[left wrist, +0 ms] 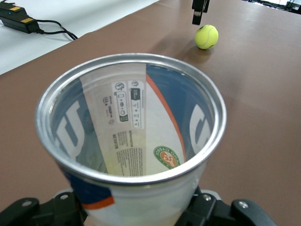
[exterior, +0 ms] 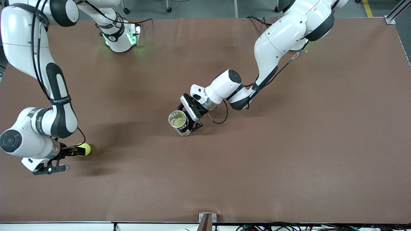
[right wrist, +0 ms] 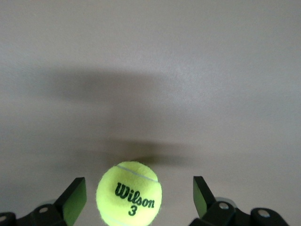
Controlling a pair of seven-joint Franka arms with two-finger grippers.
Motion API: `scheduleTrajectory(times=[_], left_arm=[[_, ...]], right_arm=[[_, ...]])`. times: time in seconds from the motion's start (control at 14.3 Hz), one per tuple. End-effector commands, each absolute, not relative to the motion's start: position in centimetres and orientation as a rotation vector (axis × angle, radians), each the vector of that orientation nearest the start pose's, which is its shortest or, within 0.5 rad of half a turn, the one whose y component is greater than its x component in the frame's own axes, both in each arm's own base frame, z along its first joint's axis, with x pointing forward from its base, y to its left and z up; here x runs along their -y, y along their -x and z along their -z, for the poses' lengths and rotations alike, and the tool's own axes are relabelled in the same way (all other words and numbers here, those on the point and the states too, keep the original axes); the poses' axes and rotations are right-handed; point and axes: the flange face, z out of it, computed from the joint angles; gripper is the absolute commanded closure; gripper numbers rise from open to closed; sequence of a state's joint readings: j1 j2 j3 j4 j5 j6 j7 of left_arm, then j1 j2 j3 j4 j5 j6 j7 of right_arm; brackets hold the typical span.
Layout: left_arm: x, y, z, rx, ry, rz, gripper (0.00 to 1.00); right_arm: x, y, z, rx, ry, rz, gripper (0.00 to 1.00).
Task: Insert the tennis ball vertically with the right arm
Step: 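Move the right gripper to the second ball and grasp it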
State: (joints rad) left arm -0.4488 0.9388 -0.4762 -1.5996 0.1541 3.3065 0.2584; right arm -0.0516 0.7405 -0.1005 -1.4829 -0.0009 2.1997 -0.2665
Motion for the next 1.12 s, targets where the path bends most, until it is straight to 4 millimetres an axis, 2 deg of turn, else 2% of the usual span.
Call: scheduleTrajectory(times=[0.0,0.56,0.63,0.77,0.84,0.98,1.05], left_arm=[[54.6,-50.0,-22.8,-1.603,2.969,1.385,0.24],[54.5,-50.0,-22.9,-1.601,2.969,1.385,0.24],[54.4,-50.1,-22.8,-1.600,2.967,1.386,0.24],[54.5,-50.1,-22.9,-1.601,2.965,1.388,0.24],[54.5,-50.1,-22.9,-1.601,2.965,1.388,0.24],[54.4,-50.1,-22.8,-1.600,2.966,1.386,0.24],[54.4,-50.1,-22.8,-1.600,2.966,1.386,0.24]], right_arm=[[10.1,-69.8,-22.9,0.207,3.182,-0.093,0.00],[9.4,-68.4,-20.6,0.211,3.164,-0.170,0.00],[9.4,-68.4,-20.7,0.219,3.163,-0.167,0.12],[9.7,-68.3,-20.6,0.214,3.163,-0.170,0.63],[9.7,-68.3,-20.5,0.214,3.163,-0.172,0.74],[9.4,-68.4,-20.8,0.221,3.163,-0.167,0.85],[9.3,-68.7,-21.3,0.221,3.165,-0.151,0.87]])
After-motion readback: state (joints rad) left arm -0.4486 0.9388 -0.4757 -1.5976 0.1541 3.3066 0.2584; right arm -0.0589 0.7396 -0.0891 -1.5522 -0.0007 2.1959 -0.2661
